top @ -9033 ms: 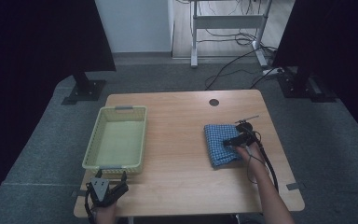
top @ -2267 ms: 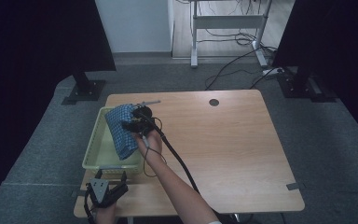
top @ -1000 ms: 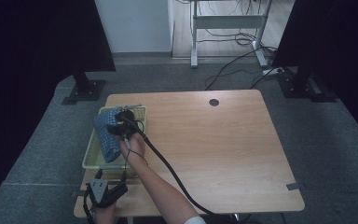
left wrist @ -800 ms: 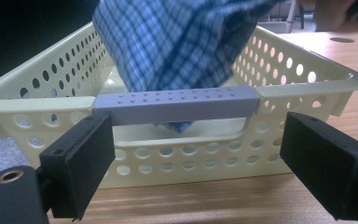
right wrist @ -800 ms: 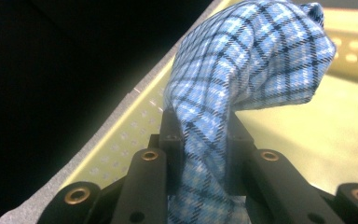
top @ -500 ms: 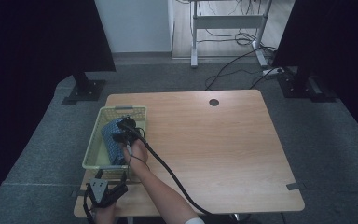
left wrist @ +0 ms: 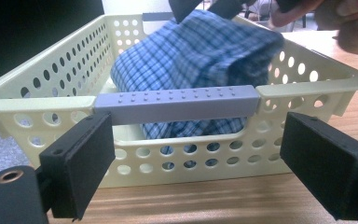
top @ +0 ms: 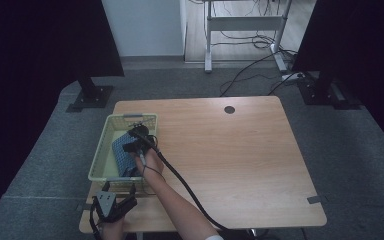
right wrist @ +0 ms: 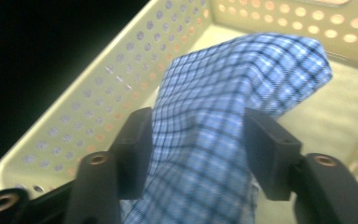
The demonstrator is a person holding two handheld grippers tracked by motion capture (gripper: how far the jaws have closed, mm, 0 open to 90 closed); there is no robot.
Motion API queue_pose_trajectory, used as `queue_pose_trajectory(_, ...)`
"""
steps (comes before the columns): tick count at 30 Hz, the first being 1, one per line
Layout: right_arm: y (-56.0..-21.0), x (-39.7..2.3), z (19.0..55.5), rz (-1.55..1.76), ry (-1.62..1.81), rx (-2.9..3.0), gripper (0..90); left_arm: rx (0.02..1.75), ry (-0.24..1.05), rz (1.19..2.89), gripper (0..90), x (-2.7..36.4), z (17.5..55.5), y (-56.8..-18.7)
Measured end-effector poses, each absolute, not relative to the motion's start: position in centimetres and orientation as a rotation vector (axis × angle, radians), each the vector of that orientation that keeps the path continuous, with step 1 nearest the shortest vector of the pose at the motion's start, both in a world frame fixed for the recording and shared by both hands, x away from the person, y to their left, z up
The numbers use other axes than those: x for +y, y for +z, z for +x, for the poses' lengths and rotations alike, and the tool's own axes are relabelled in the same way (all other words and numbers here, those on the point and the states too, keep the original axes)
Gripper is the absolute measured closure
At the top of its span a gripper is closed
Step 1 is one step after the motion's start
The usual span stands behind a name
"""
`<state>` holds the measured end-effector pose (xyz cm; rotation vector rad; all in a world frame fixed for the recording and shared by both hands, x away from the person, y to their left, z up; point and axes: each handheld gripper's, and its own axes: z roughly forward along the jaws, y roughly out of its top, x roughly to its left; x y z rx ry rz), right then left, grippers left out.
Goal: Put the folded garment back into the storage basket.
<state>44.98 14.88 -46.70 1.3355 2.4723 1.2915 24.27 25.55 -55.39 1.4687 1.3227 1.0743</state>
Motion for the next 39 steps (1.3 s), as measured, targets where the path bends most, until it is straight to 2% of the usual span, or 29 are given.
queue_pose_trajectory(5,-46.8,14.2,45.0,1.323,1.278,2.514,34.6,1.324,1.077,1.47,10.0,25.5,24.3,-55.4)
queue_pose_trajectory(10,-46.9,14.0,44.5,1.288,1.253,2.548,20.7,1.324,1.079,1.469,10.0,25.5,24.3,-55.4)
queue_pose_trajectory(14,-46.5,13.5,44.1,1.289,1.313,2.525,15.8,1.323,1.078,1.468,10.0,25.5,24.3,-55.4)
queue_pose_trajectory(16,-46.2,13.3,43.8,1.243,1.363,2.564,8.7,1.323,1.078,1.466,10.0,25.5,24.3,-55.4)
queue_pose_trajectory(19,-45.8,13.1,43.5,1.203,1.39,2.577,5.4,1.323,1.08,1.468,10.1,25.5,24.3,-55.4)
queue_pose_trajectory(39,-45.2,10.1,42.1,1.134,1.561,2.53,2.1,1.326,1.08,1.468,10.0,25.5,24.3,-55.4)
